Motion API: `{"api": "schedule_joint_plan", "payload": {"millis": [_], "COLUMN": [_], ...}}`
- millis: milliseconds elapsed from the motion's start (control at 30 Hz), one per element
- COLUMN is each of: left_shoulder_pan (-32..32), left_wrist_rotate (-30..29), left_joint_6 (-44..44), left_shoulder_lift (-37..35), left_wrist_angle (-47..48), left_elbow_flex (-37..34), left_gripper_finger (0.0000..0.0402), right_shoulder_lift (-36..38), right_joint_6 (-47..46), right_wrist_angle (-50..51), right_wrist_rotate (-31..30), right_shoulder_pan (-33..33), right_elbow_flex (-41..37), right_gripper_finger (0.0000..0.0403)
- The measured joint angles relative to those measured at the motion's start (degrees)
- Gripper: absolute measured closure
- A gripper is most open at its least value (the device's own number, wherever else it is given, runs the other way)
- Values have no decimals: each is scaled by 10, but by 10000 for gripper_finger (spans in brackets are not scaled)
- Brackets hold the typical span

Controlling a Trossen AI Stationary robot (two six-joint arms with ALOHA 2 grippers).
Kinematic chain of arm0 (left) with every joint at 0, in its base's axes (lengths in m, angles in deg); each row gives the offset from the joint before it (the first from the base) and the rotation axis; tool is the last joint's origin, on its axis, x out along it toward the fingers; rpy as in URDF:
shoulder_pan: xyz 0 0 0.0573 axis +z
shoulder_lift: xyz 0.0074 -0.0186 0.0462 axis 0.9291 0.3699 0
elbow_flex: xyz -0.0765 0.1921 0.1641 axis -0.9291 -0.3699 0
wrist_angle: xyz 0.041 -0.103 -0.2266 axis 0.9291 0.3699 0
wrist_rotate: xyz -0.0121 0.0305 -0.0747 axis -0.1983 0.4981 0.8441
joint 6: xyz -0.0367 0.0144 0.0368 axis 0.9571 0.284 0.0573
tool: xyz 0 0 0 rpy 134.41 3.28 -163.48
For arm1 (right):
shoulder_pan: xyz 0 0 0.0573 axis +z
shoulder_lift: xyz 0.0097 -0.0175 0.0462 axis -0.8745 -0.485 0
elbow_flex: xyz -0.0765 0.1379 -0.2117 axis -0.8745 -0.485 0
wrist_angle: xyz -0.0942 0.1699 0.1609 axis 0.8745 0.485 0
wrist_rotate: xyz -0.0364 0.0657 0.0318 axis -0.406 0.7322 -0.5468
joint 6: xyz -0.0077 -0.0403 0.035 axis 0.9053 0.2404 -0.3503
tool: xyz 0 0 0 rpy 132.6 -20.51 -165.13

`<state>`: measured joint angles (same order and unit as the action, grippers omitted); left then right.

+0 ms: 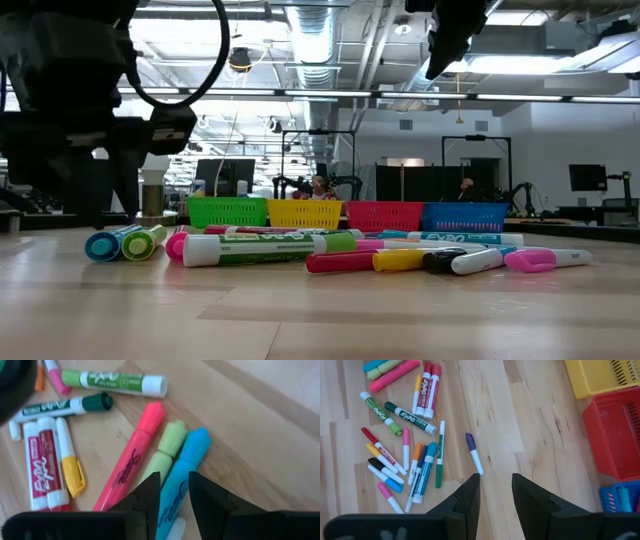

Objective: Pick & Place Markers
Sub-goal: Put the blue highlighter pen into the blue basket

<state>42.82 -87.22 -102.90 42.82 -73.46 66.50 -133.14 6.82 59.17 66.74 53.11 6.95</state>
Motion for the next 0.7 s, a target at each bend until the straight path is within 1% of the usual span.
{"api": "schedule_joint_plan", "payload": {"millis": [567, 700], "left_shoulder_pan": [1, 1], "left_wrist_rotate": [4, 3], "left_joint_6": [-7, -7], "left_shoulder_lift": [61, 62], "left_wrist_angle": [-38, -42], "left_elbow_flex": [1, 1], "left_gripper_finger": [300, 300], "right_shoulder_lift": [0, 0], "right_joint_6": [0, 0], "right_wrist_angle": [3, 3], "right_wrist_rotate": [0, 0], "right_shoulder_pan": [0, 0], "right_elbow_flex": [0, 0], "right_gripper_finger": [300, 300]}}
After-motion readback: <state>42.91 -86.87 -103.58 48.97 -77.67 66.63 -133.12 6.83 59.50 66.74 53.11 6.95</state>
